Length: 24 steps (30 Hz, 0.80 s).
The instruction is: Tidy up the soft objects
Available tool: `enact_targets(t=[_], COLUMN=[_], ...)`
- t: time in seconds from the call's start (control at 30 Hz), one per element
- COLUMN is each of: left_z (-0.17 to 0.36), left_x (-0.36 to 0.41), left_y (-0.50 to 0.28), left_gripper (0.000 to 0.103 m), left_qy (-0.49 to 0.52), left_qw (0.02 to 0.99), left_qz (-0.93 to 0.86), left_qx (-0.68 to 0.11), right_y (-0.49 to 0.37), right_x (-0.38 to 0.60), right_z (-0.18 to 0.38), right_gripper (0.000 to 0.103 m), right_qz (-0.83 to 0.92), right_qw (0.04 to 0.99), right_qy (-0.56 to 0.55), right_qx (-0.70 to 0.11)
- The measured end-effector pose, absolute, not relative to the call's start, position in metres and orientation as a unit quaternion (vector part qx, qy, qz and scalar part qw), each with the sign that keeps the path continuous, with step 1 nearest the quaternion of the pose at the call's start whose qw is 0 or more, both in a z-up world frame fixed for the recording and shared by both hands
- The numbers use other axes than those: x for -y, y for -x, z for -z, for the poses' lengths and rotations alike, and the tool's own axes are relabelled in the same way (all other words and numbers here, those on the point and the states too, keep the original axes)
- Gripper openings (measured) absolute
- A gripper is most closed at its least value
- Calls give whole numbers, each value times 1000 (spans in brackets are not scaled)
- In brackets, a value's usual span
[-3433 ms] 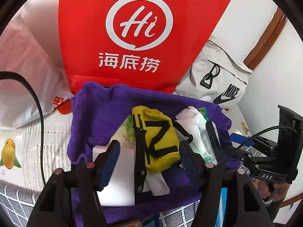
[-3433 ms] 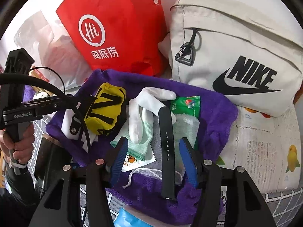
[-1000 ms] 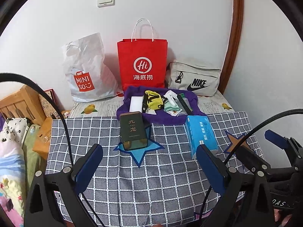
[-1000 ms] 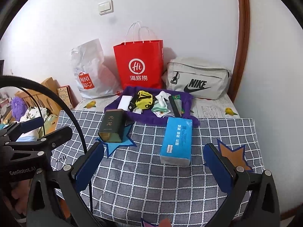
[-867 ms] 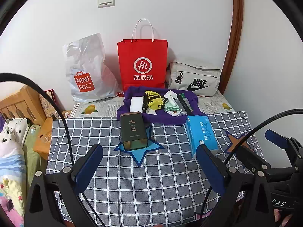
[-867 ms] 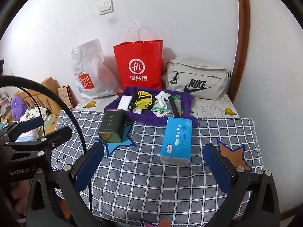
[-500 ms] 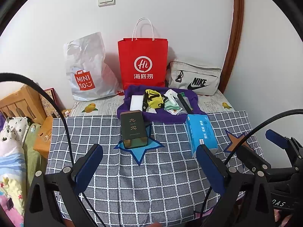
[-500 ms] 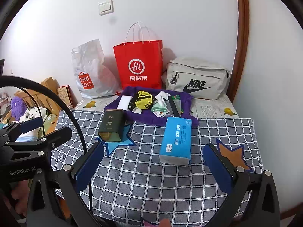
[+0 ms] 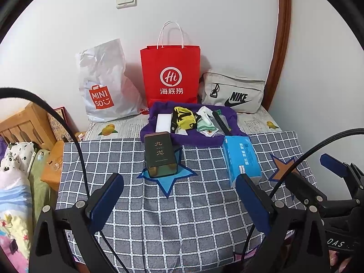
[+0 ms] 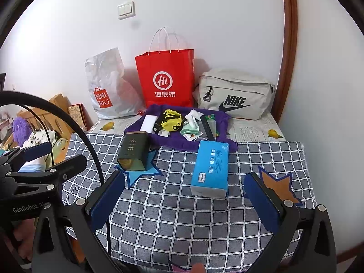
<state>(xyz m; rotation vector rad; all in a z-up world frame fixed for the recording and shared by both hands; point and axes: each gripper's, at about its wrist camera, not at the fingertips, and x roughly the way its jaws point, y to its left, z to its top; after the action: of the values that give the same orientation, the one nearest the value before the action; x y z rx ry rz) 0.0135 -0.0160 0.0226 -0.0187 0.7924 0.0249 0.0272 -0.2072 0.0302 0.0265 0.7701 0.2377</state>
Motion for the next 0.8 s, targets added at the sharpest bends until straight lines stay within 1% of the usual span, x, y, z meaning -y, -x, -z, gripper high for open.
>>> enact_targets(t=[0.8], left_z=[-24], left_x=[15], left_y=[-13], left_gripper=[100], left_qy=[10], left_qw=[923], left_qz=[-11], left_qx=[-385], right_y=[-25], right_x=[209], right_z=[-32], right_gripper=[103], right_qz=[-116], right_qw=[920], right_qy=[-15], right_qx=[-374])
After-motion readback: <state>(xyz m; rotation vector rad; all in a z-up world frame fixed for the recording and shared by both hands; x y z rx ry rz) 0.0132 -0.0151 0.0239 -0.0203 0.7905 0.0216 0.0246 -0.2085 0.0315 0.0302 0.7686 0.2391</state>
